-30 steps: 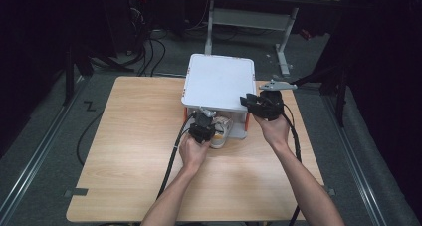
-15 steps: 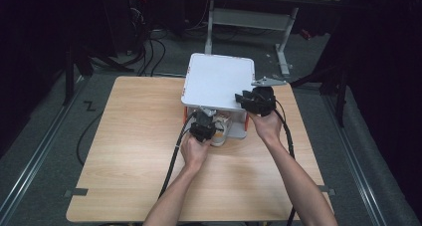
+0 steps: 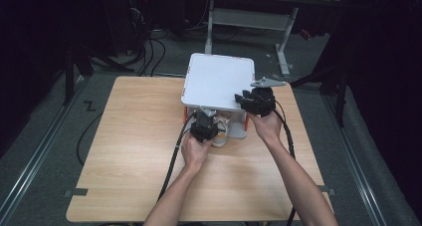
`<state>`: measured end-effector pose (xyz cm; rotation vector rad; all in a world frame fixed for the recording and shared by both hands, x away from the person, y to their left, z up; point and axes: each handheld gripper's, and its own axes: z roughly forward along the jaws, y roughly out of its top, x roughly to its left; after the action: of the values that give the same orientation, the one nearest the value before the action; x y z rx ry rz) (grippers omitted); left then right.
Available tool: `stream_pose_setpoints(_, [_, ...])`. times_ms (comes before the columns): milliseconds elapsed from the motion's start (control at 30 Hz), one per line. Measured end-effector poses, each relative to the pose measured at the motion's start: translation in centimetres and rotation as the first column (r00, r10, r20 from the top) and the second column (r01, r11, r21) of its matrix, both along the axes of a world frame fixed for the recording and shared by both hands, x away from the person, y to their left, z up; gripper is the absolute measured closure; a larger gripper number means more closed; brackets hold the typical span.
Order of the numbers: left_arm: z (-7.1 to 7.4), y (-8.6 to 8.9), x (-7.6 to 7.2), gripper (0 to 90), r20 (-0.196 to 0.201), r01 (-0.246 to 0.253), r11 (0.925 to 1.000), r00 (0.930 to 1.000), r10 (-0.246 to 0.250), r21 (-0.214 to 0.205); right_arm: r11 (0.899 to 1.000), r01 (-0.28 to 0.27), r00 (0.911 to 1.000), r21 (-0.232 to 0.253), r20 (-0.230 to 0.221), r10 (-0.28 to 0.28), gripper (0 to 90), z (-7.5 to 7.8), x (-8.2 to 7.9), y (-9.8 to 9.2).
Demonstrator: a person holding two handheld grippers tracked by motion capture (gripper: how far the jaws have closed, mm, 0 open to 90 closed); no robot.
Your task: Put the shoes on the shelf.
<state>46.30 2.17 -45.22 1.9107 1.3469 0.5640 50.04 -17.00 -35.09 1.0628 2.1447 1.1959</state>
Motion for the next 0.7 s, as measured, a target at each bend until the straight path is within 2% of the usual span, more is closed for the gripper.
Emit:
stream_pose_setpoints(200, [0.17, 0.14, -0.07, 58.0, -0.005, 0.01, 0.9997, 0.9999, -0.01, -0.02, 1.0, -0.002, 1.0, -0.005, 0.003, 0.002, 61.4, -0.01, -0.02, 0.03])
stream_pose_setpoints(300, [0.2, 0.15, -0.07, 52.1, -0.005, 0.015, 0.9992, 0.9999, -0.015, -0.036, 1.0, -0.002, 1.0, -0.005, 0.003, 0.002, 61.3, 0.0, -0.02, 0.05])
stream_pose_setpoints(567, [0.3, -0.03, -0.3, 39.8, -0.009, 0.035, 0.9985, 0.9993, -0.036, -0.041, 1.0, -0.002, 1.0, -0.007, 0.002, 0.002, 61.4, -0.01, -0.04, 0.04])
stream_pose_setpoints(700, [0.39, 0.04, -0.36, 38.3, -0.011, 0.034, 0.9987, 0.9994, -0.034, -0.038, 1.0, -0.003, 1.0, -0.006, 0.001, 0.003, 61.4, -0.01, -0.02, 0.02])
